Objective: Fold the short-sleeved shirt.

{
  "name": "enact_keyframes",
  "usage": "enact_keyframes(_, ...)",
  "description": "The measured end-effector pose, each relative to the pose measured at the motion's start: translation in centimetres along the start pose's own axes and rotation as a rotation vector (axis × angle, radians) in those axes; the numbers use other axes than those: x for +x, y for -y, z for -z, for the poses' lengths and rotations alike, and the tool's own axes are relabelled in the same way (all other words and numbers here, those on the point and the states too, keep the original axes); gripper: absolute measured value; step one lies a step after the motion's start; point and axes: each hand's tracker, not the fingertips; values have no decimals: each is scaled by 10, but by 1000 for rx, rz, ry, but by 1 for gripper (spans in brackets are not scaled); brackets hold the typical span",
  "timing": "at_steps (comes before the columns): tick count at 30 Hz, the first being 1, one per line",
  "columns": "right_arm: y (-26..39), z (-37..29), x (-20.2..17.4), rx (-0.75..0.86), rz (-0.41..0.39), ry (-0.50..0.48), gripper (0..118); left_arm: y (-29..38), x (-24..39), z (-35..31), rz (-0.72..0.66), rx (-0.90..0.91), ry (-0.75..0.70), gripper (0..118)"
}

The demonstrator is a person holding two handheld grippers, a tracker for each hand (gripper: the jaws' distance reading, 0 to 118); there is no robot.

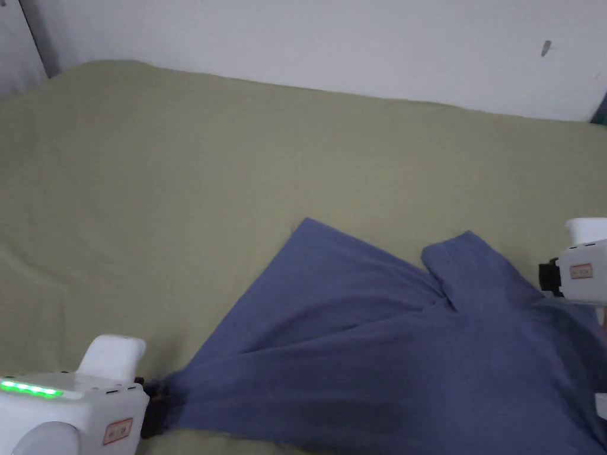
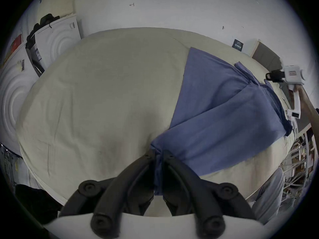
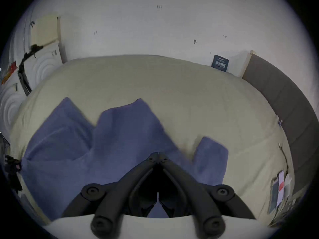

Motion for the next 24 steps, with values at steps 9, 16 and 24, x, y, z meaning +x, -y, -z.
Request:
enact_keyframes(9, 8, 53, 3, -177, -133, 37, 106, -2, 4, 3, 13, -8, -3, 8)
enact_keyframes(16, 2, 36, -1, -180, -87, -62, 42, -3, 0, 4, -11, -10, 8, 8)
enact_keyframes(24, 11, -32, -18, -26, -90, 5, 1, -6, -3, 0, -15, -19, 14, 8)
